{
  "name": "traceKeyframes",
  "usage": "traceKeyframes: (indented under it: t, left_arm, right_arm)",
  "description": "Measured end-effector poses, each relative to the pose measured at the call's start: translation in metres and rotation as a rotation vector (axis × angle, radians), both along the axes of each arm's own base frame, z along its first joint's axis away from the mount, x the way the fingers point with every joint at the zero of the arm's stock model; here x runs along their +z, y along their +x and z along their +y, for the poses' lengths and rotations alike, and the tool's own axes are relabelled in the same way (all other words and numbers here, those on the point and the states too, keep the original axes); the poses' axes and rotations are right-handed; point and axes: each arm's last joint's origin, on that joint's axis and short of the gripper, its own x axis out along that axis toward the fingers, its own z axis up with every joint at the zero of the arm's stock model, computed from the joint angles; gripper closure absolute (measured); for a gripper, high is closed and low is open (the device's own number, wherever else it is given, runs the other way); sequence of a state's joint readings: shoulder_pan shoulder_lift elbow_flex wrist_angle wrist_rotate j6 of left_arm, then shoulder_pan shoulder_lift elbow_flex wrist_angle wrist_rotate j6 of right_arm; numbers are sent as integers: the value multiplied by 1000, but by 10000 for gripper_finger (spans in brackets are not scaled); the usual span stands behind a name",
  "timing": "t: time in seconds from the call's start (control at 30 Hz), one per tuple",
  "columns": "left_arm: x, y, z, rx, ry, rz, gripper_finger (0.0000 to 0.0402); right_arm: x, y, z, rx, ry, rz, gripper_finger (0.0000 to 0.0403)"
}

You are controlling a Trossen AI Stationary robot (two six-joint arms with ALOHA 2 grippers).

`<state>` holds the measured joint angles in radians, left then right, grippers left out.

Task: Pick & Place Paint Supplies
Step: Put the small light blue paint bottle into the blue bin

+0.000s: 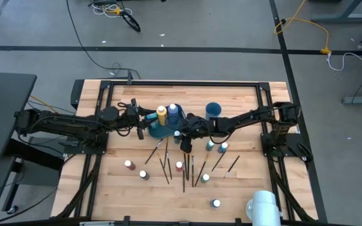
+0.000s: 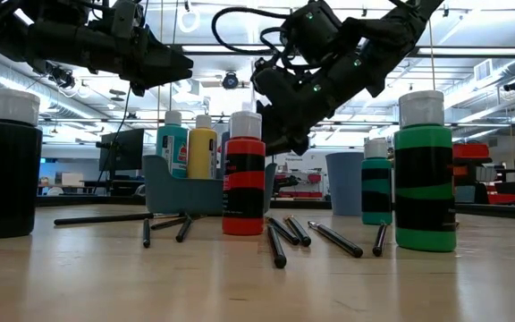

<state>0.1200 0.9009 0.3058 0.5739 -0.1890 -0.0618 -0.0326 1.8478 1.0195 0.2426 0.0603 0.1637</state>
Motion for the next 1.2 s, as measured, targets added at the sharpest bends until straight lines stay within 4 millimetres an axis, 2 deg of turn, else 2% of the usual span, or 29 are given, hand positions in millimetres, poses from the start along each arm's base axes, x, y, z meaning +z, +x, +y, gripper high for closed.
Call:
traceKeyframes:
  t: [0.23, 0.33, 0.4, 0.7, 0.9, 1.2]
  left_arm:
    - [0, 0, 0, 0, 6, 2, 239]
    - [0, 0, 0, 0, 6, 2, 239]
    - [0, 0, 0, 0, 6, 2, 239]
    - [0, 0, 0, 0, -10, -7, 239]
    - [2, 0, 0, -1, -10, -21, 239]
    - [2, 0, 0, 0, -8, -21, 239]
  right_arm:
    - [39, -8, -1, -29, -8, -117, 289]
    - [55, -13, -4, -124, -98, -164, 281]
    - [57, -13, -9, -201, -157, -167, 280]
    - [34, -15, -33, -312, -111, -69, 283]
    - [13, -9, -40, -328, -108, -41, 281]
    - [-7, -5, -50, -365, -84, -3, 280]
